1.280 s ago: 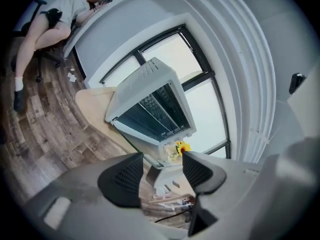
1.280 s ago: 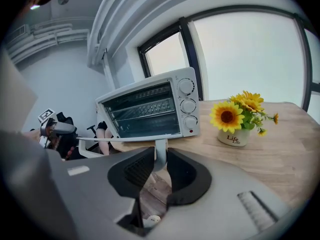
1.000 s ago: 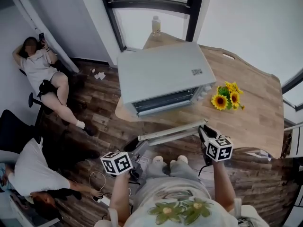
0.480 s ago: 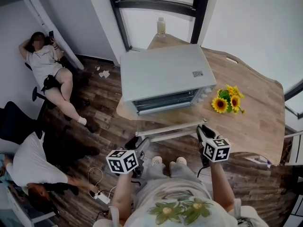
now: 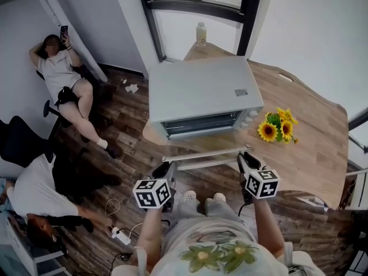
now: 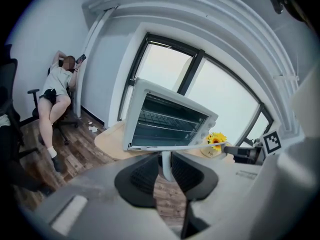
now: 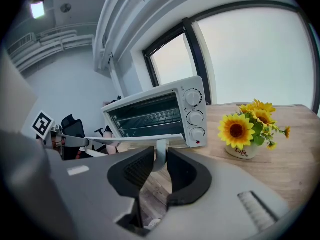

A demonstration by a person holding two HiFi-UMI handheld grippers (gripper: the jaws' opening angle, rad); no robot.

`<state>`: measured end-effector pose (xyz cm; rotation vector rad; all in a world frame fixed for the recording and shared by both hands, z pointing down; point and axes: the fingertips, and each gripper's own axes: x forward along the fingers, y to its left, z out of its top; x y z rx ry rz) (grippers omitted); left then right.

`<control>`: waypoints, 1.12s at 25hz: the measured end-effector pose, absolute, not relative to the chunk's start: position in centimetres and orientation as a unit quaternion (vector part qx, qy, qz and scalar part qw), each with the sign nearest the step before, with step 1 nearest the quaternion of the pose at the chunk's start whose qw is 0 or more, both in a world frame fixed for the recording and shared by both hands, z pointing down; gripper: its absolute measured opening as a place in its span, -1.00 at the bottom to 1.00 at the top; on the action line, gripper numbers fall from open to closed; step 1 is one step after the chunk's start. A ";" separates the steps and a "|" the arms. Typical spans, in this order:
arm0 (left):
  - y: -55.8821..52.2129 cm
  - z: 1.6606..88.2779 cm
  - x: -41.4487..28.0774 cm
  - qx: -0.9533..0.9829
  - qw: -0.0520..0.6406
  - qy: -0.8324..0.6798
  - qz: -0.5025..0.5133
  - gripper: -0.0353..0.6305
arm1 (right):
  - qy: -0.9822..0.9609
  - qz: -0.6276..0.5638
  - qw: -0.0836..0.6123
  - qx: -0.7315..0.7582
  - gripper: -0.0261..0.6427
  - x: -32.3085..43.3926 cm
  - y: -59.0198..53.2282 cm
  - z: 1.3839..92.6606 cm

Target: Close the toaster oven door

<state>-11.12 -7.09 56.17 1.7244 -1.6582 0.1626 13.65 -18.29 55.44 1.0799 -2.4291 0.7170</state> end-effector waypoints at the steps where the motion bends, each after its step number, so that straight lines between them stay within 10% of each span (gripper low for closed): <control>1: -7.1 56.1 -11.1 0.668 0.362 -0.647 0.063 -0.62 | -0.867 0.255 0.192 0.382 -0.66 13.6 -18.3 55.4; 28: -9.5 54.2 -12.5 0.643 0.351 -0.679 0.053 -0.62 | -0.885 0.245 0.170 0.358 -0.65 12.3 -20.6 53.0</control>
